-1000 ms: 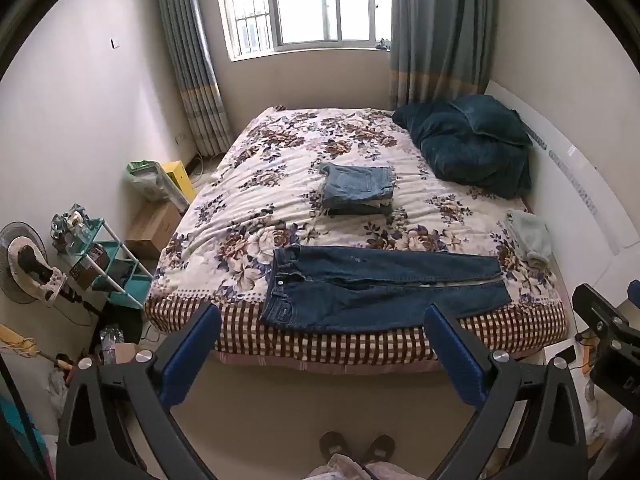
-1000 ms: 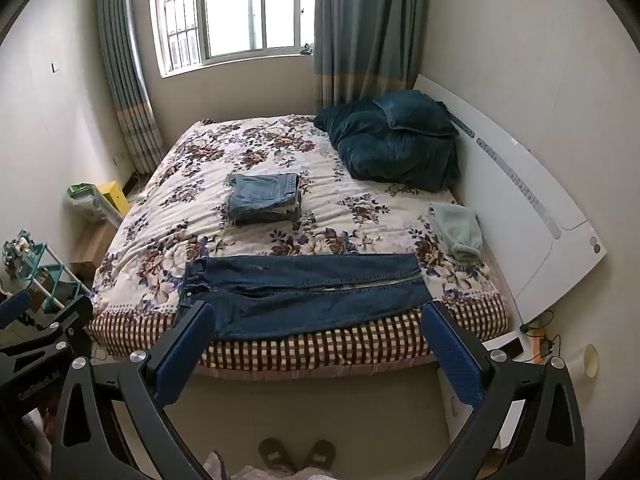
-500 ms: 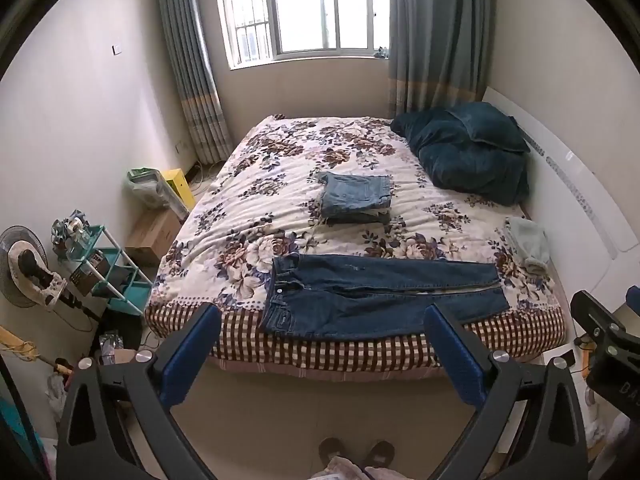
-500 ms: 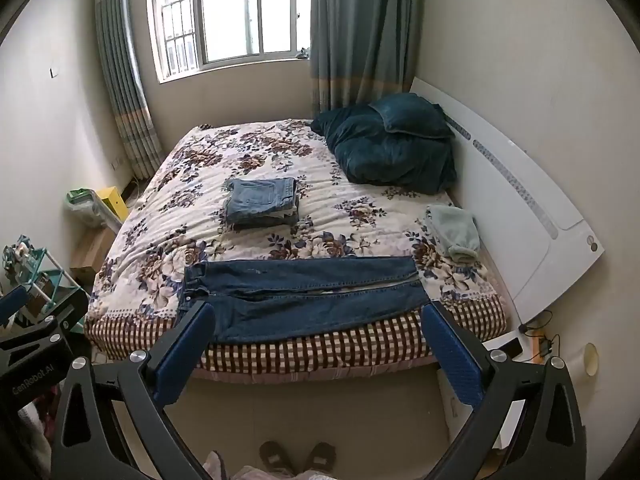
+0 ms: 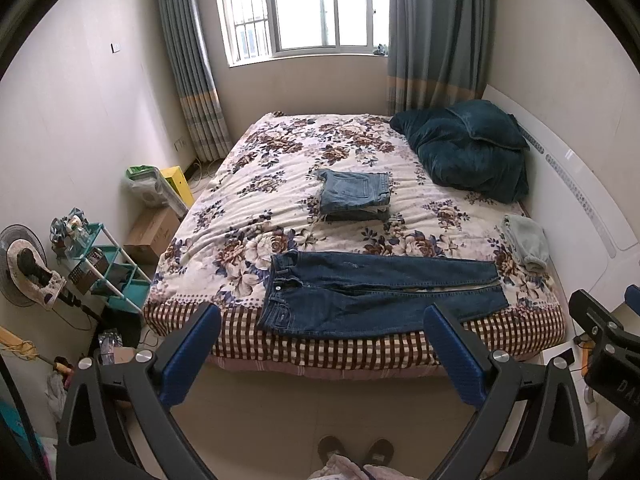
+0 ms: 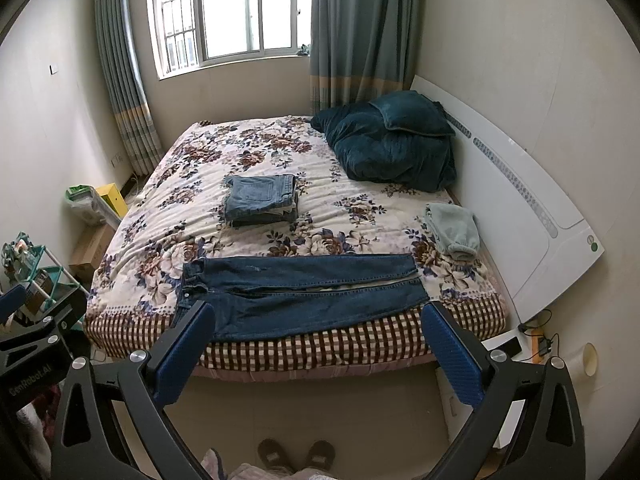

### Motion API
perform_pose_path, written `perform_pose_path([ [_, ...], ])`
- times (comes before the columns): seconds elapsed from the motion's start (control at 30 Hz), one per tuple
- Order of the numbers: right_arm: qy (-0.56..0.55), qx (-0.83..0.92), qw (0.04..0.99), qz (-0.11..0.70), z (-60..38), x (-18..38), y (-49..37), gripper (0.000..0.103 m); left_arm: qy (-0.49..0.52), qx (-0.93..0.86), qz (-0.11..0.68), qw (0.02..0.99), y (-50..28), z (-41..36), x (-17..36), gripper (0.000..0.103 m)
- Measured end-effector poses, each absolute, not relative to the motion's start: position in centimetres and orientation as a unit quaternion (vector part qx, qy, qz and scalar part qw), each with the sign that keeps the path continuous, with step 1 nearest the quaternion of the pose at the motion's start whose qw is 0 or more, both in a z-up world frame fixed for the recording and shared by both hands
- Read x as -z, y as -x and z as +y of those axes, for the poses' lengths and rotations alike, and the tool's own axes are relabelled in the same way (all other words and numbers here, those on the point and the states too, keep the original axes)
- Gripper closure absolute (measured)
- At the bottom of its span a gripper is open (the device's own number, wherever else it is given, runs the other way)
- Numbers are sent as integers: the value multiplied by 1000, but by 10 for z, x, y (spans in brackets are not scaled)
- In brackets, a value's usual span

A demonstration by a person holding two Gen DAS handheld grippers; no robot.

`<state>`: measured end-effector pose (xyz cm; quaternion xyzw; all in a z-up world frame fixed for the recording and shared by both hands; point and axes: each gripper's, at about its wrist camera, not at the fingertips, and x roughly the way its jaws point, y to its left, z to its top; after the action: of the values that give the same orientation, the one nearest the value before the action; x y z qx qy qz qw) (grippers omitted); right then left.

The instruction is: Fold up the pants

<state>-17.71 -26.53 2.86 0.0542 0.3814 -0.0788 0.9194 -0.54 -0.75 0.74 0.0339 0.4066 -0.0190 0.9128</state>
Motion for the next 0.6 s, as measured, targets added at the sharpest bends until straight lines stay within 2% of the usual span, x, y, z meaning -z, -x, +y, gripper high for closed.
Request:
perform_pose_path([
  [0.6,-54,79,919,383,-266,-25,177,0,-35,21,409,912,4,-9,-5,0],
])
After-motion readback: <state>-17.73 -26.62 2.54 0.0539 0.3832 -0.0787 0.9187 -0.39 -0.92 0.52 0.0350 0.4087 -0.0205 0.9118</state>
